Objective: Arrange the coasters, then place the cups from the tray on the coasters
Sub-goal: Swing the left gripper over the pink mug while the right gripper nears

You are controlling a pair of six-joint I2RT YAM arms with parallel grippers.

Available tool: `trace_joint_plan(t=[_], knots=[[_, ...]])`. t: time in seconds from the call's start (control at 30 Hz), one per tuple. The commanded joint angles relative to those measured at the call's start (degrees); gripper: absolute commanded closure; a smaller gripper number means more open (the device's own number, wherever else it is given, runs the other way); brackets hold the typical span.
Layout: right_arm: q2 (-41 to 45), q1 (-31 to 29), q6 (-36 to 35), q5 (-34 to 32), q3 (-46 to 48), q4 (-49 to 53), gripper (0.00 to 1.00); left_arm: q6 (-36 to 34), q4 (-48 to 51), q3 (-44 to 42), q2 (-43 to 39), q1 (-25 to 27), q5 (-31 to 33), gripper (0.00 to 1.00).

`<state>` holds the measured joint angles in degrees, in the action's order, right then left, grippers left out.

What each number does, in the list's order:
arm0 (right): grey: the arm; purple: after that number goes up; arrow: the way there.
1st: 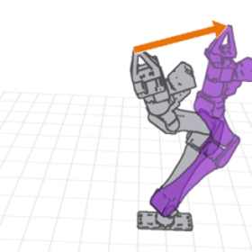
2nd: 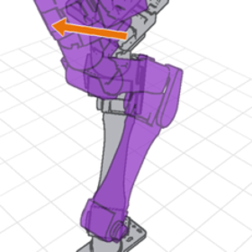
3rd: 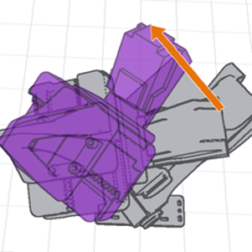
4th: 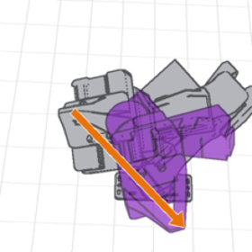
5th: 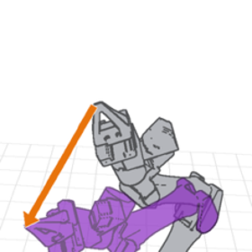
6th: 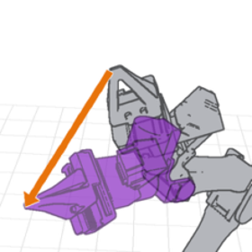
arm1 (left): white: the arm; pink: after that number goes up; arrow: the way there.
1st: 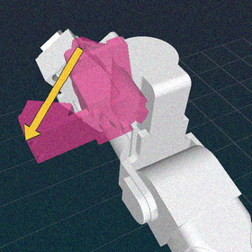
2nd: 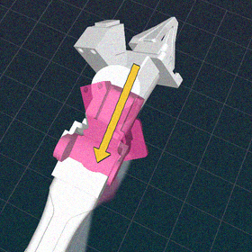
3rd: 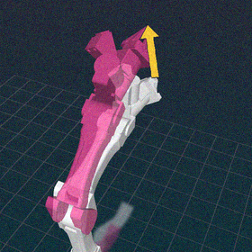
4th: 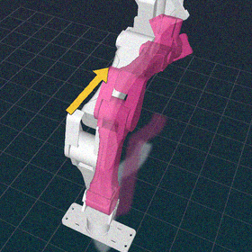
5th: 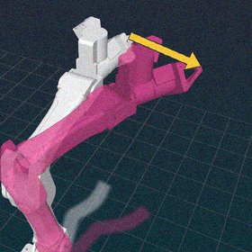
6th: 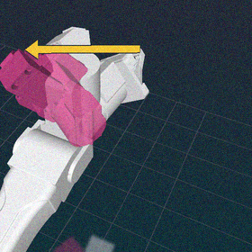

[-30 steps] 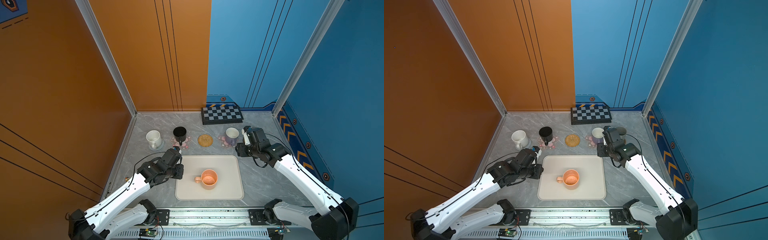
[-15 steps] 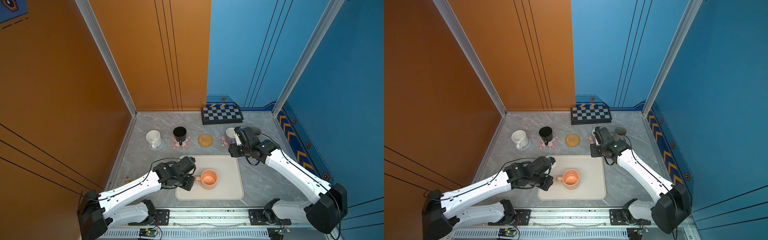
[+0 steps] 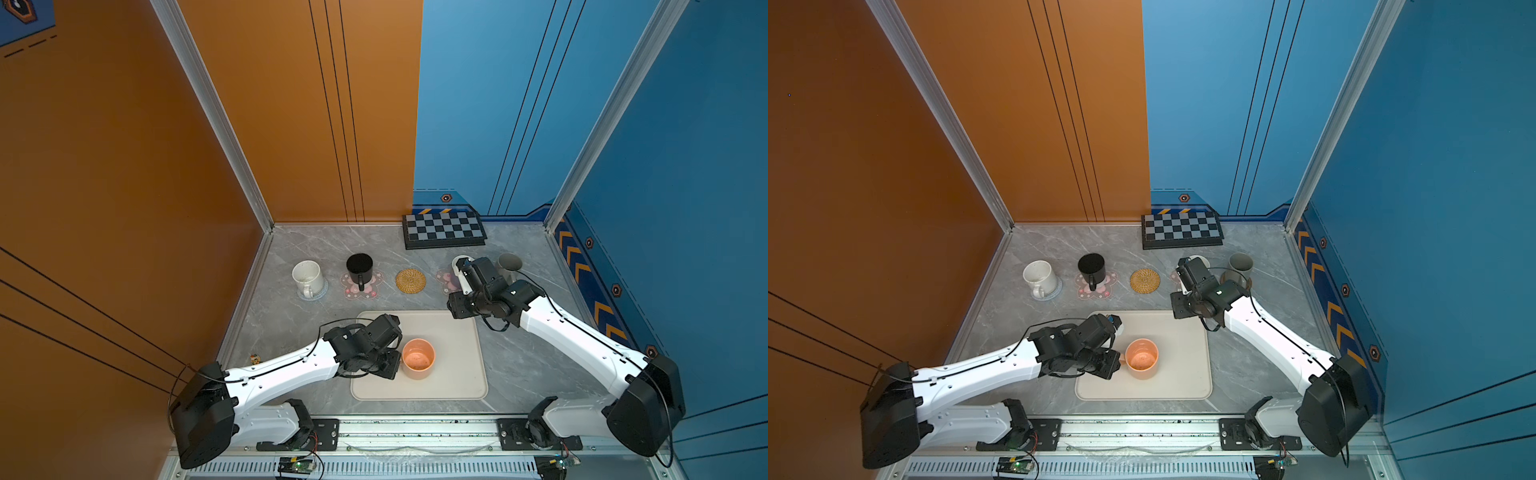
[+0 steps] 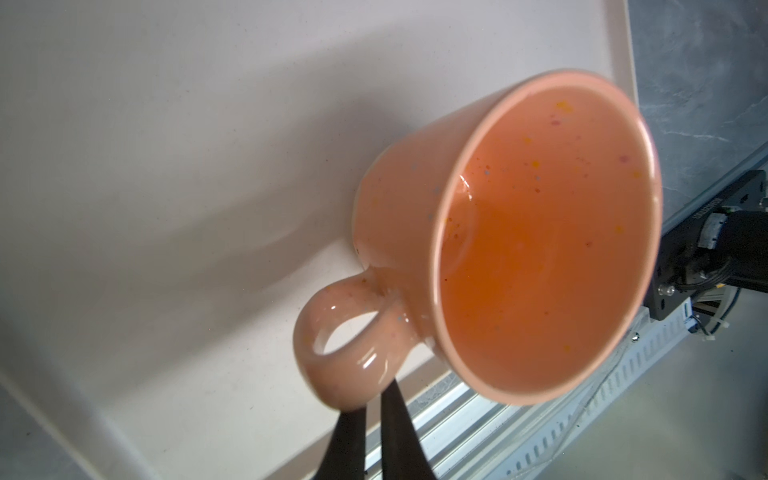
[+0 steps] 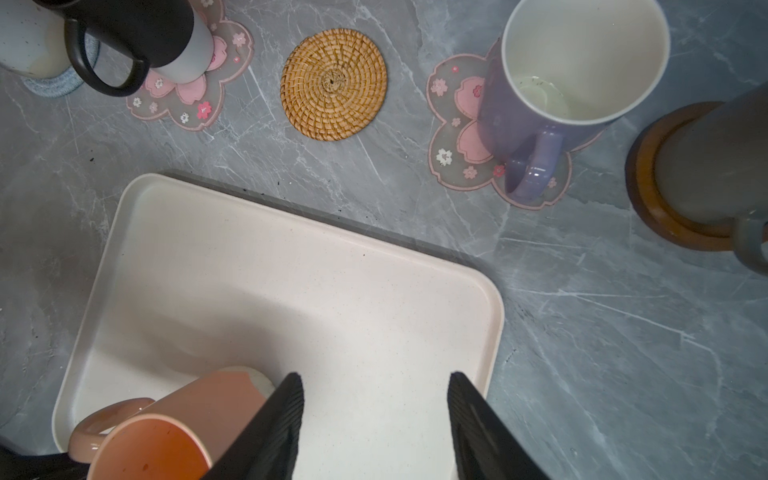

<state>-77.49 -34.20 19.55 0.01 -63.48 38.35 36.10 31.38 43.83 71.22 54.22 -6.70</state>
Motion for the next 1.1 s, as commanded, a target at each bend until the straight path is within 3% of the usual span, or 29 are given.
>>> trace_joint_plan(t=[0.0,0.33,1.07], knots=[[-0.78,-0.49,0.15,0.17,-0.27,-0.58,0.42,0.10,-1.27,2.50,2.20,-0.83,1.73,0.90],[-1.99,-0.61,-0.45,0.65,-0.15,-0.47,0.42,-6.99,4.33,11.03,10.35,-2.24,3.84,0.90],[-1.09,-0.59,-2.19,-0.09,0.97,1.03,0.42,-16.19,5.46,18.03,18.93,-5.58,4.96,0.92]])
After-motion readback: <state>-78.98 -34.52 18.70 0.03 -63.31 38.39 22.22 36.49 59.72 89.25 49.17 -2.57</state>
